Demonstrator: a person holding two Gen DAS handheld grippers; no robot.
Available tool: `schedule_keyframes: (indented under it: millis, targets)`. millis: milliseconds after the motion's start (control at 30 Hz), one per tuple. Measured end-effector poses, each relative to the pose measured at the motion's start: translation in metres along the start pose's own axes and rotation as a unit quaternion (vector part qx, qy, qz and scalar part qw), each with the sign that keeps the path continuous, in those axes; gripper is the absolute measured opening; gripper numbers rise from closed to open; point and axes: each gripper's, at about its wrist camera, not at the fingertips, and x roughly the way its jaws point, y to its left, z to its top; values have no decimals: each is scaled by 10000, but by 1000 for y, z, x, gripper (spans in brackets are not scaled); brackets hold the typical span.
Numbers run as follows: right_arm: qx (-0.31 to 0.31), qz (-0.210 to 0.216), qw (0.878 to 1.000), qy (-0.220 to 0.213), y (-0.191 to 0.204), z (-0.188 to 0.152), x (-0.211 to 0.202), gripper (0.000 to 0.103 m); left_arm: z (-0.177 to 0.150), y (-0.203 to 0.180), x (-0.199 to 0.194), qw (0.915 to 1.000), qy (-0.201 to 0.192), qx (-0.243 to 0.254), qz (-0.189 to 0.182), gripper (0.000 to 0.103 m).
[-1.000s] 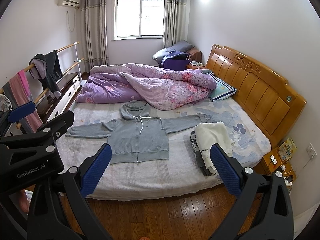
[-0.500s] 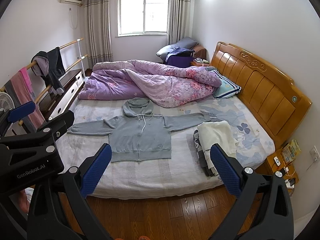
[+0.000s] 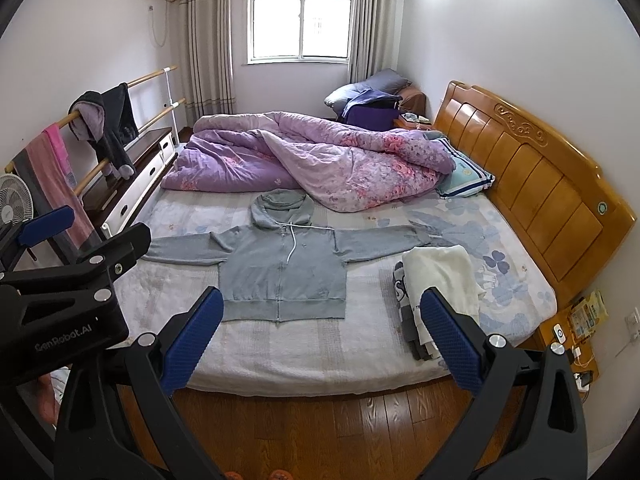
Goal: Fold large clothes
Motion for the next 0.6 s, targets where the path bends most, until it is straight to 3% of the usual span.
schedule_keyframes:
  millis: [400,600]
  targets:
    - [34,101,9992,387,5,29,48,95,20,27,50,9992,385,-39,131,98]
    - [99,-76,9983,570,26,48,93,95,34,60,104,9984,562,-95,-15,98]
